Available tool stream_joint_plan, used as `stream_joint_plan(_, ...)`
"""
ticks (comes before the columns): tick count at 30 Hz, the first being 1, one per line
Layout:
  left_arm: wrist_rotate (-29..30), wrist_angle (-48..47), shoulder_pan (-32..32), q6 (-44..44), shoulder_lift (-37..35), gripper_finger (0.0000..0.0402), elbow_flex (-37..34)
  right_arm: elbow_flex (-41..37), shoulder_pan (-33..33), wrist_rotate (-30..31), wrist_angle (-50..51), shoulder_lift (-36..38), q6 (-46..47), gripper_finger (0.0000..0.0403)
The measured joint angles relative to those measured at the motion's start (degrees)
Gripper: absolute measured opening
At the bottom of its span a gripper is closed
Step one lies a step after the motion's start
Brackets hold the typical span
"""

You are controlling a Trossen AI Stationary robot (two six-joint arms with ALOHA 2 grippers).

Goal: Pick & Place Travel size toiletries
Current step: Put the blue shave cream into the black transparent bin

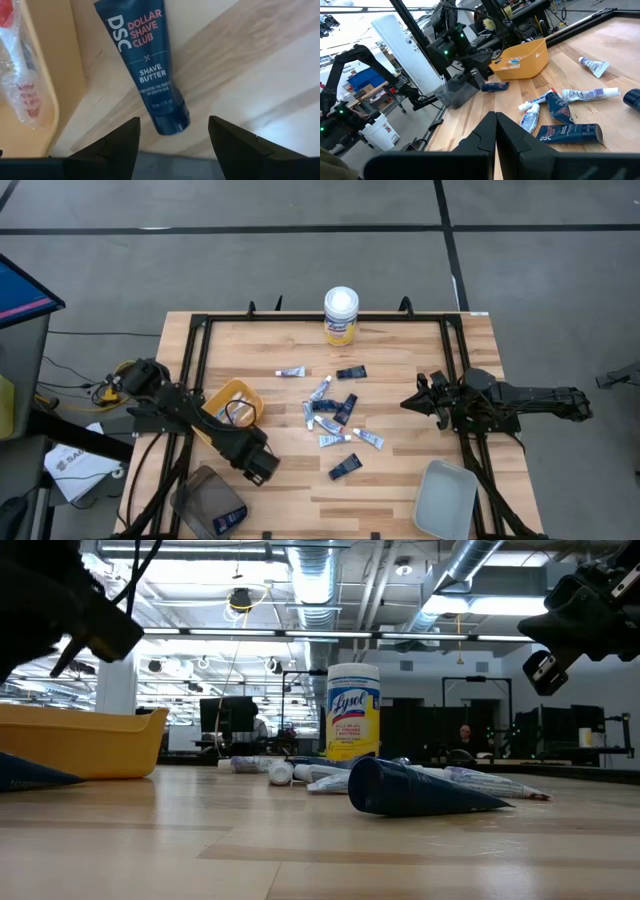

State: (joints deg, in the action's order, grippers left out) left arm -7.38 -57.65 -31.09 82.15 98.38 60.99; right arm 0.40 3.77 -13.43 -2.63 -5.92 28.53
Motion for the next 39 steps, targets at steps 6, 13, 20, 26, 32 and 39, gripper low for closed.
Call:
stream_joint_plan(6,-0.02,0.25,0.0,0.03,3.96,0.023,0.0,0.0,0.0,-0.01,0.0,0.0,0.0,0.0)
stream_joint_plan(13,0.1,0.97,0.0,-0.23,5.71,0.0223,0.0,0.0,0.01,0.0,0.0,0.0,0.0,0.0)
stream_joint_plan(20,0.48,1.96,0.0,-0.32,5.71,0.0151,0.0,0.0,0.01,0.0,0.01,0.0,0.0,0.0)
stream_joint_plan(26,0.47,2.33,0.0,-0.44,5.71,0.012,0.0,0.0,0.0,0.0,0.02,0.01,0.0,0.0)
stream_joint_plan(32,-0.04,4.99,0.28,-1.18,3.87,0.0127,0.0,0.01,0.01,-0.01,0.0,-0.01,0.0,0.0)
stream_joint_plan(39,1.56,5.65,0.29,-1.52,-5.5,0.0112,0.02,0.0,0.02,0.0,0.0,-0.01,0.0,0.0)
